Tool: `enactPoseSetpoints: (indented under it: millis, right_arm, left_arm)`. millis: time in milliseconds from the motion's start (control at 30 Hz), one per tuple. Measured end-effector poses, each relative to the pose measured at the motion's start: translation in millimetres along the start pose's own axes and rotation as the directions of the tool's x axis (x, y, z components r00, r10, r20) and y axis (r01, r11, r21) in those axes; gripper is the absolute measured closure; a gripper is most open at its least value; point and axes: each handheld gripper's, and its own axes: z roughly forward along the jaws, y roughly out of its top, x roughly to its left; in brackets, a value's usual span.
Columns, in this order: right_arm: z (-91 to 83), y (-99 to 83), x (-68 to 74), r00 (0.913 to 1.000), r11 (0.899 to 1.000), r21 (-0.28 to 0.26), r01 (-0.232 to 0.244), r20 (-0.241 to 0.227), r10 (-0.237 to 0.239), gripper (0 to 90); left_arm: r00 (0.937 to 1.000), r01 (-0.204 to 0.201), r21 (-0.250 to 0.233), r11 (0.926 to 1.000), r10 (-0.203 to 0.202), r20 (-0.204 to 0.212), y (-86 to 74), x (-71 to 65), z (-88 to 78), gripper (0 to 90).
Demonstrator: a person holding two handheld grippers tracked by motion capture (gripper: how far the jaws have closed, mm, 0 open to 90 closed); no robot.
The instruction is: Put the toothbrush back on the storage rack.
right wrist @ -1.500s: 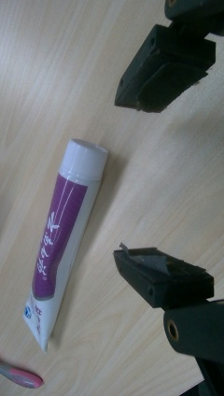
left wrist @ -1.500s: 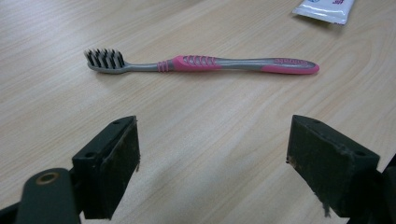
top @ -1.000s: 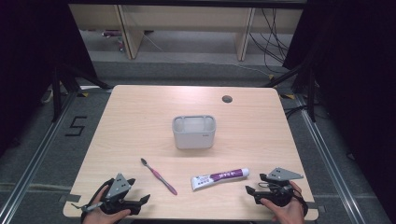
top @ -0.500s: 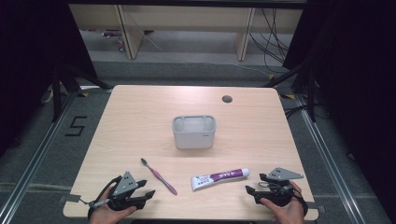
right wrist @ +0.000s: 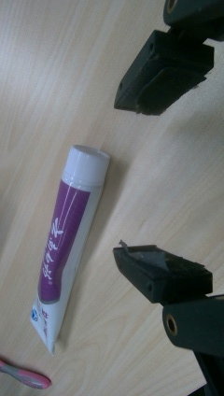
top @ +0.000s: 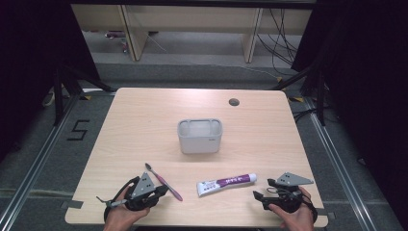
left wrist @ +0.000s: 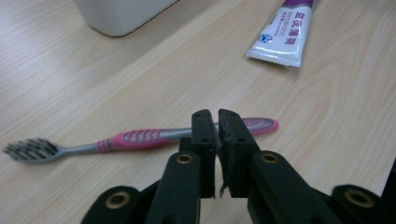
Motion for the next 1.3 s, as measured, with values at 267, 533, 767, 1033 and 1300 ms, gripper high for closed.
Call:
enactPoseSetpoints:
  millis: [267, 533, 767, 1033, 1300]
  right_arm:
    - [0.3, -0.2, 2.1, 0.9999, 1.0, 0.014, -0.012, -0.005, 0.012, 25.1]
    - [0.3, -0.2, 0.0, 0.9998, 1.0, 0.02, 0.005, -0.018, -0.005, 25.1]
    - [1.4, -0.2, 1.9, 0.9998, 1.0, 0.017, -0.009, -0.018, 0.01, 25.2]
    - [1.3, -0.5, 2.7, 0.9995, 1.0, 0.02, -0.02, -0.023, 0.021, 25.2]
    - [1.9, -0.3, 2.6, 0.9993, 1.0, 0.012, -0.021, -0.03, 0.022, 25.2]
  left_arm:
    - [0.9991, -0.035, 0.014, 0.9993, 0.034, 0.027, 11.6, -7.2, 15.4, 89.5]
    - [0.9986, -0.015, 0.016, 0.9998, 0.014, 0.052, 16.5, -8.8, 25.8, 89.5]
    - [0.9972, -0.013, 0.033, 0.9994, 0.01, 0.074, 17.4, -10.3, 34.4, 89.5]
    - [0.9962, -0.013, 0.052, 0.9986, 0.008, 0.087, 17.4, -11.8, 40.7, 89.5]
    - [0.9953, -0.016, 0.081, 0.9965, 0.008, 0.096, 14.3, -11.1, 41.4, 89.5]
